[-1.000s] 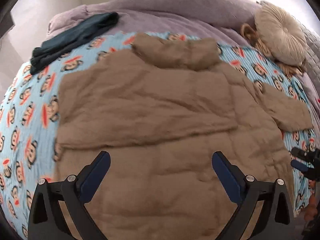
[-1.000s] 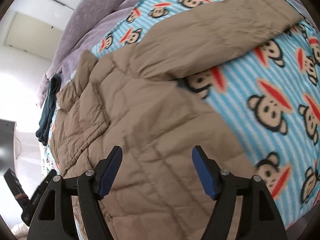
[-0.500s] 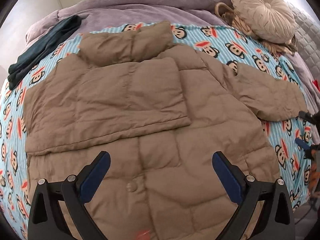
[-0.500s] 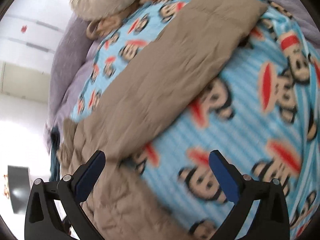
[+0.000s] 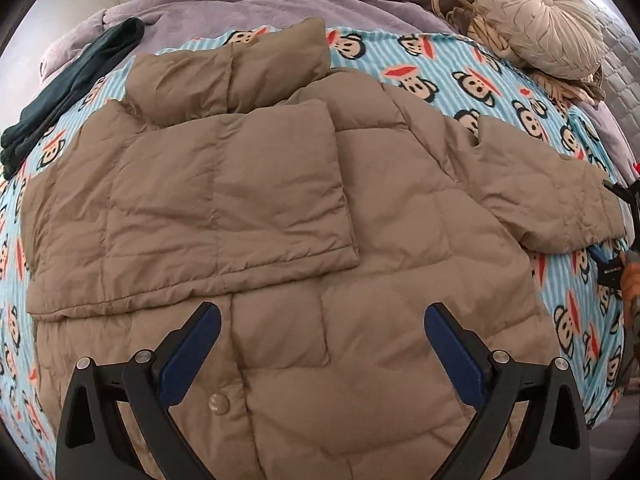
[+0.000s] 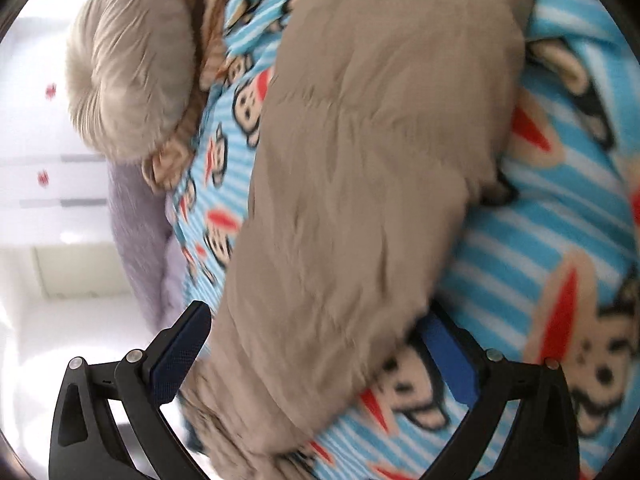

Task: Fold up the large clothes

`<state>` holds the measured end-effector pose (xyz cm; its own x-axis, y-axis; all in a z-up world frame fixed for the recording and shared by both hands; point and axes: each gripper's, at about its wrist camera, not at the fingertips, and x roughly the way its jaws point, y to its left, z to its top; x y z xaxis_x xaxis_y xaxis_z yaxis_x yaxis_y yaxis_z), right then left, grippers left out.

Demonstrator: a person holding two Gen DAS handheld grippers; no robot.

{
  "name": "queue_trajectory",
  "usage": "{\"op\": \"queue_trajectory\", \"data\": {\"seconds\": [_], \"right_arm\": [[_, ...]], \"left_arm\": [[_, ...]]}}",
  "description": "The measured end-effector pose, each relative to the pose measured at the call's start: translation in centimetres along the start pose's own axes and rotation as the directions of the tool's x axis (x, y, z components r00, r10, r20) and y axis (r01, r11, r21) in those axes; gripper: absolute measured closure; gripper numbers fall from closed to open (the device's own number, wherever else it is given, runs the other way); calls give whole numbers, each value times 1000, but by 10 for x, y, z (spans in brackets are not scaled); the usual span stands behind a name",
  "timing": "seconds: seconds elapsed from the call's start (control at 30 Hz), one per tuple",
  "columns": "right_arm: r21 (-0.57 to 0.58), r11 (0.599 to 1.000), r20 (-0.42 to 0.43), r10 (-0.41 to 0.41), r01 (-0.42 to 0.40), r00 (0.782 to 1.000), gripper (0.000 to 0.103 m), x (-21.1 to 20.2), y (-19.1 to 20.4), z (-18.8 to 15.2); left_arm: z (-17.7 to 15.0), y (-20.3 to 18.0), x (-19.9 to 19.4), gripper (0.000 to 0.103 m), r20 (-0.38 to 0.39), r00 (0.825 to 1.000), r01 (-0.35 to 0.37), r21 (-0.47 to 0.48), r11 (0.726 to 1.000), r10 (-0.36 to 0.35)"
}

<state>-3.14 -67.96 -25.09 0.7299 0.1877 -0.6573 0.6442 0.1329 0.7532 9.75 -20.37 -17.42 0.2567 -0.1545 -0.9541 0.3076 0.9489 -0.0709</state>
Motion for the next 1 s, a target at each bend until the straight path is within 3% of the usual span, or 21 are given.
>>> {"op": "queue_trajectory", "data": {"seconds": [0.03, 0.1, 0.17, 0.27, 0.4, 0.5, 0.57, 0.63, 0.73, 0.77, 0.93, 1.0], "right_arm": [[37, 999, 2, 27, -27, 1000, 5, 2, -2, 3], [113, 990, 2, 84, -84, 996, 35, 6, -5, 10], [174, 979, -20, 116, -111, 993, 90, 11, -8, 15], [155, 975, -25, 165, -159, 986, 94, 9, 2, 14], [-28, 987, -23, 159, -160, 987, 95, -1, 53, 4], [-229, 962, -37, 146, -151, 989, 95, -6, 105, -18], [-395, 910, -53, 117, -128, 992, 95, -3, 147, -40], [-549, 829, -68, 83, -107, 994, 95, 6, 187, -71], [-750, 657, -88, 15, -76, 996, 95, 31, 238, -133], [-809, 584, -99, -17, -70, 995, 95, 44, 250, -162], [-931, 352, -169, -168, -101, 971, 95, 112, 260, -281], [-951, 287, -182, -228, -112, 956, 95, 134, 248, -318]], "left_arm": [[2, -1, 0, 1, 4, 1000, 0, 1, 1000, 0], [5, 0, -1, 1, 18, 1000, -7, 3, 1000, 7], [10, 4, -2, 1, 29, 1000, -11, -7, 1000, 11], [19, 15, -5, 1, 46, 999, -7, -40, 999, 9], [28, 32, -9, 1, 68, 997, -19, -67, 998, 23], [32, 48, -16, 1, 93, 995, -14, -89, 996, 23], [34, 60, -21, 1, 116, 993, -10, -110, 994, 23], [35, 75, -27, 1, 142, 989, -11, -133, 991, 30], [36, 101, -32, 1, 170, 985, -9, -183, 983, 40], [36, 110, -32, 1, 172, 984, -10, -202, 979, 46], [34, 151, -27, 1, 179, 982, -15, -266, 964, 65], [33, 163, -21, 1, 172, 983, -16, -282, 959, 67]]}}
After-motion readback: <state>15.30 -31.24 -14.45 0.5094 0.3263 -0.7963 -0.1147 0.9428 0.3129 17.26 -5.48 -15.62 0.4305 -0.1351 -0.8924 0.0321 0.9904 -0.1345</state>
